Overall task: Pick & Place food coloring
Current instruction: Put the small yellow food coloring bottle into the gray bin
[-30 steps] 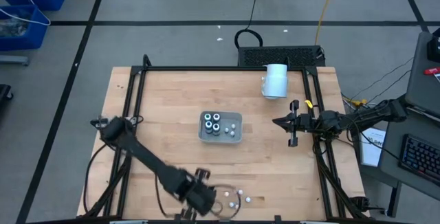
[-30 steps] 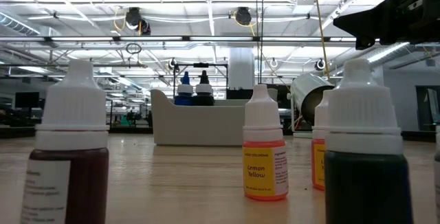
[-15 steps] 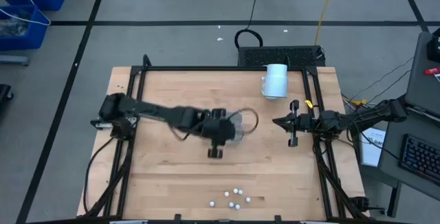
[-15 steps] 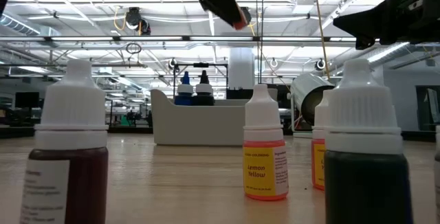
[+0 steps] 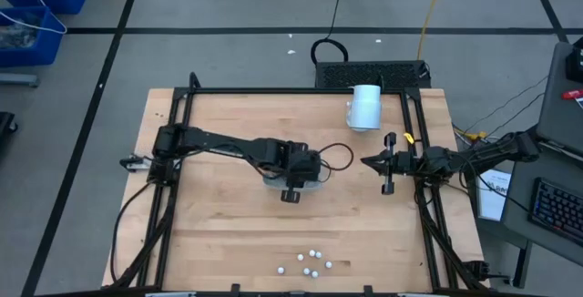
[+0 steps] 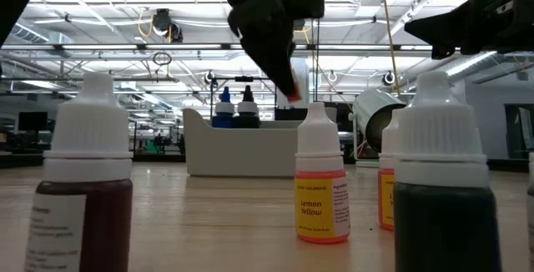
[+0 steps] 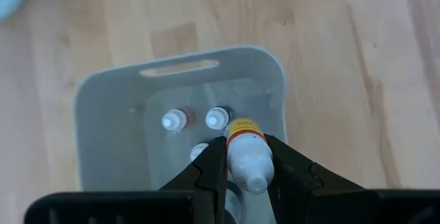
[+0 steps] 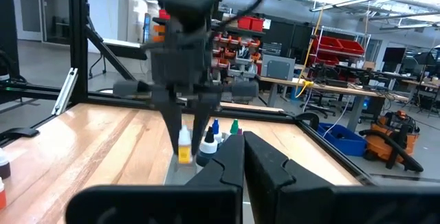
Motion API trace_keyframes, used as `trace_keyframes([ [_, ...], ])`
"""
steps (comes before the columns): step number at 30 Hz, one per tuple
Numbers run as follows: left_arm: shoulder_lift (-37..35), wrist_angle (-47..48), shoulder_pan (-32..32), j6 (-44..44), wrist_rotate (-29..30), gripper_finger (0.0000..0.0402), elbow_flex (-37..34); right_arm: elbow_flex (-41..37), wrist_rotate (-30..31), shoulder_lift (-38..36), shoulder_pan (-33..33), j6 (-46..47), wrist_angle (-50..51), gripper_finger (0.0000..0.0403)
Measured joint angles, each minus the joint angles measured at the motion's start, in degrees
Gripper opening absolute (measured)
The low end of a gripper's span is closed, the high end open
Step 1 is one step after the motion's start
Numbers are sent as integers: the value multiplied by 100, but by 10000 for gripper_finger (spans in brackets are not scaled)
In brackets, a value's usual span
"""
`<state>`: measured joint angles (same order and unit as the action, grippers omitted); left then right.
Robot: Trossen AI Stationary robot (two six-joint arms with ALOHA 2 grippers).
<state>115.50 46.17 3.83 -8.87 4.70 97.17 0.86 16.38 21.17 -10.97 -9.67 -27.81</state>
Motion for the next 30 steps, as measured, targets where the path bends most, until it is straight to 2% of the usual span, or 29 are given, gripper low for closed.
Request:
trace_keyframes([
  [30, 832, 8, -153, 133, -21, 83, -4, 0, 0, -1, -1, -24, 26, 0],
])
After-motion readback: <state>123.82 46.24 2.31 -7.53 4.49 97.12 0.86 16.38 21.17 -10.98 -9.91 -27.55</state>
